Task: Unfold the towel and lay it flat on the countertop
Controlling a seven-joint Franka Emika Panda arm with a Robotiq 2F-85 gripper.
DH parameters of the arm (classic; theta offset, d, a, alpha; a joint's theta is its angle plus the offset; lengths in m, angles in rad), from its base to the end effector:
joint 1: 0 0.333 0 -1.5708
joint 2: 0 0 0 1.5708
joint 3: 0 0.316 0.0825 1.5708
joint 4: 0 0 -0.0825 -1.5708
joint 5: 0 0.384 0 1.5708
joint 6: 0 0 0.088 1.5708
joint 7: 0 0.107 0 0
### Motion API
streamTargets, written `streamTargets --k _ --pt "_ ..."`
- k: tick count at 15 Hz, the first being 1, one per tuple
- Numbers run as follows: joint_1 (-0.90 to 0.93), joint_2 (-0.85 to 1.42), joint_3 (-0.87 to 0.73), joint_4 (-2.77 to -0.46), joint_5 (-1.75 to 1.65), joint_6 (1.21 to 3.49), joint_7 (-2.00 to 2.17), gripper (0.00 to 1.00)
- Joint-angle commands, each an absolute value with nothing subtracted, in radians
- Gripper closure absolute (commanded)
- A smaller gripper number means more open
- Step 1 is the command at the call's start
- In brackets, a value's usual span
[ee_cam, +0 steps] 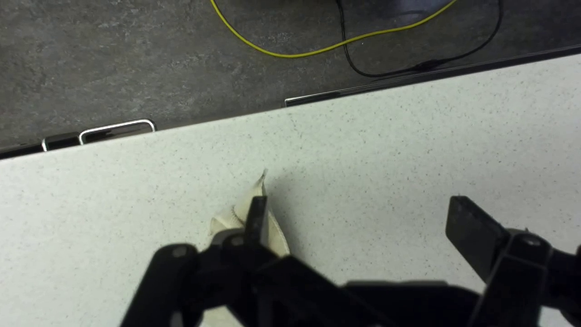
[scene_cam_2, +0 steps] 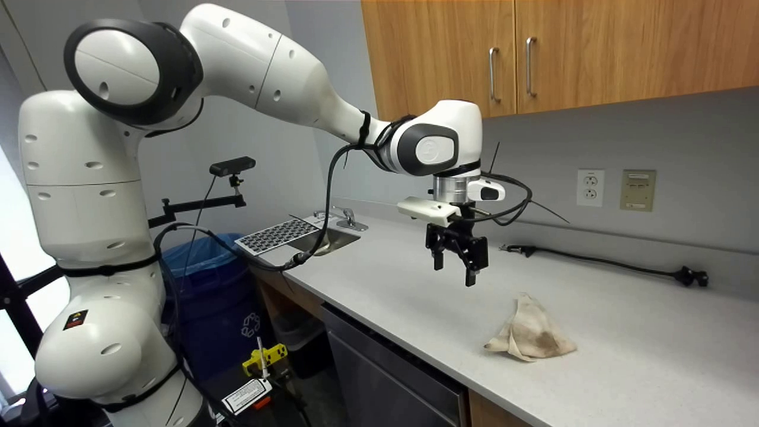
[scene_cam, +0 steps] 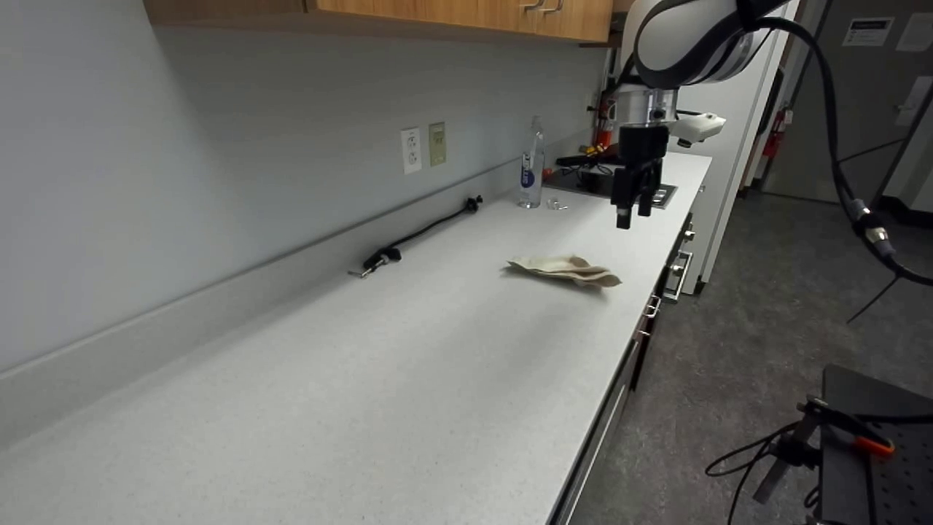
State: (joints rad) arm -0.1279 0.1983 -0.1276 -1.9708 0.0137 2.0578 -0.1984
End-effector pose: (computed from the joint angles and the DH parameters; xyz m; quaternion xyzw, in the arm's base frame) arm 0.5643 -0.1444 0.3632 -0.9980 0.0315 0.0549 0.0058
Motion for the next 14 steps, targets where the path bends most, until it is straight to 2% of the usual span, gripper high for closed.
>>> streamTargets --k 1,3,14 --pt "-0.139 0.238 -0.115 -1.966 0.006 2.161 -0.242 0.00" --pt "-0.137 0.263 -0.118 -1.963 -0.023 2.225 -0.231 0.00" --pt "-0.139 0.269 -0.113 -1.962 -0.010 2.195 -0.228 0.00"
